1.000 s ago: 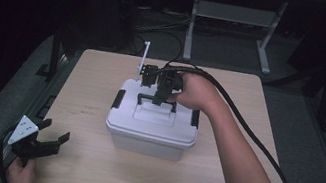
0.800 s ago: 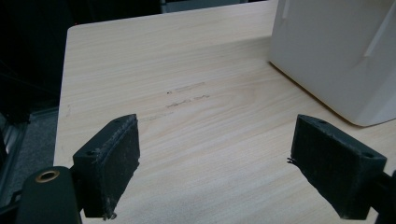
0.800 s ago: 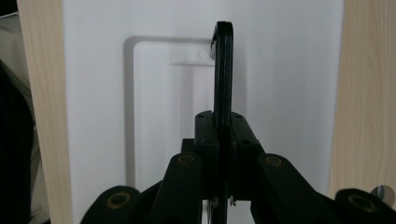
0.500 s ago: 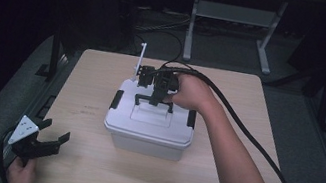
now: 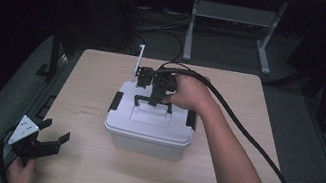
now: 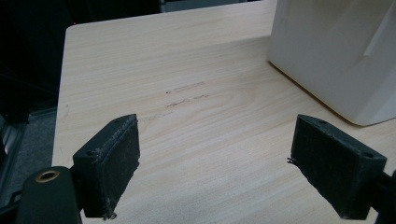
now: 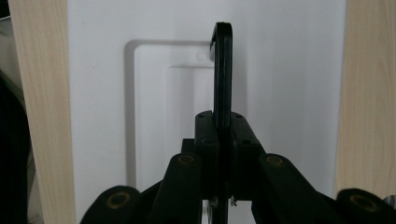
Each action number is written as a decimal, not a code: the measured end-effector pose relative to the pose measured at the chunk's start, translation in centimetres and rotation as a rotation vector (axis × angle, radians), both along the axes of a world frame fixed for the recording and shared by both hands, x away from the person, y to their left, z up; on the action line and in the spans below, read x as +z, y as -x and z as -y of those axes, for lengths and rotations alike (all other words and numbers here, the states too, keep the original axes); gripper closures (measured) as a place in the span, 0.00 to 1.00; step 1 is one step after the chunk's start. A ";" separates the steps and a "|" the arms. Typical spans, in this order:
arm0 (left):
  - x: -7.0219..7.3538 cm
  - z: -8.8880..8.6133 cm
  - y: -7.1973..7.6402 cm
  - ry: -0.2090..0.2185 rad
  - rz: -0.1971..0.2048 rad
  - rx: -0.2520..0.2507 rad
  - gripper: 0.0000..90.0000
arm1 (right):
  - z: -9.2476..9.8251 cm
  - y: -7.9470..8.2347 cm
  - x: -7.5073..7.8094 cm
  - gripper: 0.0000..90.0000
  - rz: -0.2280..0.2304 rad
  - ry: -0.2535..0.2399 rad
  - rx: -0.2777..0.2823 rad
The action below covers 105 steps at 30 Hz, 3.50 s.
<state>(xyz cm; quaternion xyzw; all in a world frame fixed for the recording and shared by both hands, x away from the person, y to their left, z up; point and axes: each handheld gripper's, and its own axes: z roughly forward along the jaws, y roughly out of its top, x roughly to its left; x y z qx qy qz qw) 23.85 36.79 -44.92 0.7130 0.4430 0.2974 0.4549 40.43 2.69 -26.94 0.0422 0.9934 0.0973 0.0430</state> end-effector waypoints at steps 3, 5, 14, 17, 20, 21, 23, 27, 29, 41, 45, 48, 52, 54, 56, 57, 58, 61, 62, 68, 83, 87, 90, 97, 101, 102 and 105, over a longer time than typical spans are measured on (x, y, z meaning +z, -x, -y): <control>0.0 -0.1 0.0 0.002 -0.001 0.000 0.17 | 0.0 -0.1 -0.2 0.93 -0.002 0.004 -0.001; 0.0 -0.1 0.0 0.002 -0.001 0.001 0.17 | 0.0 -0.1 -0.2 0.93 -0.005 0.005 0.002; 0.0 0.0 0.0 0.001 -0.001 0.000 0.17 | 0.2 0.0 0.2 0.89 -0.018 -0.033 -0.006; 0.0 0.0 0.0 -0.002 -0.003 -0.001 0.17 | 0.4 0.2 0.3 0.88 -0.017 -0.034 0.002; 0.0 0.1 0.0 0.001 -0.003 -0.001 0.17 | 0.5 0.3 0.4 0.87 -0.019 -0.045 0.001; 0.0 0.1 0.0 0.000 -0.003 -0.001 0.17 | 0.6 0.3 0.4 0.87 -0.018 -0.048 0.003; 0.0 0.1 0.0 -0.002 -0.003 -0.001 0.17 | 0.8 0.4 0.4 0.87 -0.023 -0.053 -0.002; 0.0 0.1 0.0 -0.003 -0.003 -0.002 0.17 | 1.2 0.5 0.5 0.86 -0.020 -0.063 -0.002; 0.0 0.1 0.0 -0.003 -0.004 -0.002 0.17 | 1.4 0.5 0.7 0.86 -0.022 -0.068 -0.007; 0.0 0.2 0.0 -0.009 -0.006 -0.005 0.17 | 2.5 1.1 1.9 0.85 -0.006 -0.085 -0.010; 0.0 0.3 0.0 -0.007 -0.006 -0.005 0.17 | 3.3 1.1 2.0 0.83 -0.008 -0.094 -0.018; 0.0 0.3 -0.1 -0.011 -0.006 -0.008 0.17 | 3.8 1.1 1.9 0.82 -0.008 -0.095 -0.026; -0.1 0.4 -0.1 -0.012 -0.006 -0.007 0.17 | 4.5 1.0 1.7 0.79 -0.007 -0.093 -0.035; -0.1 0.4 -0.1 -0.010 -0.006 -0.006 0.17 | 4.7 1.0 1.6 0.78 -0.009 -0.095 -0.045; -0.1 0.4 -0.1 -0.008 -0.006 -0.006 0.17 | 5.0 1.0 1.5 0.76 -0.009 -0.097 -0.049; -0.1 0.3 -0.1 -0.008 -0.006 -0.006 0.17 | 5.2 0.9 1.4 0.75 -0.011 -0.099 -0.051; 0.0 0.3 -0.1 -0.009 -0.006 -0.006 0.17 | 5.3 0.9 1.3 0.74 -0.012 -0.098 -0.056; -0.1 0.4 -0.1 -0.010 -0.007 -0.006 0.17 | 5.7 1.0 1.2 0.71 -0.011 -0.096 -0.066; -0.1 0.4 -0.1 -0.010 -0.006 -0.006 0.17 | 5.8 0.9 1.2 0.70 -0.010 -0.100 -0.066; -0.1 0.4 -0.1 -0.011 -0.007 -0.007 0.17 | 6.6 0.9 1.0 0.68 -0.007 -0.102 -0.082; -0.1 0.5 -0.1 -0.011 -0.008 -0.009 0.17 | 7.8 1.1 1.8 0.64 0.025 -0.116 -0.099; -0.1 0.5 -0.1 -0.014 -0.009 -0.009 0.17 | 8.3 1.0 1.4 0.63 0.021 -0.118 -0.107; -0.1 0.5 -0.1 -0.014 -0.009 -0.009 0.17 | 8.7 1.0 1.1 0.63 0.017 -0.119 -0.116; -0.1 0.6 -0.1 -0.016 -0.012 -0.010 0.17 | 10.0 1.0 0.8 0.62 0.015 -0.130 -0.137; -0.1 0.6 -0.1 -0.016 -0.012 -0.010 0.17 | 10.5 1.0 0.8 0.61 0.015 -0.133 -0.147; -0.1 0.6 -0.1 -0.016 -0.012 -0.010 0.17 | 10.6 1.0 0.7 0.61 0.016 -0.135 -0.147; -0.1 0.6 -0.1 -0.017 -0.010 -0.010 0.17 | 10.9 1.0 0.6 0.60 0.014 -0.136 -0.155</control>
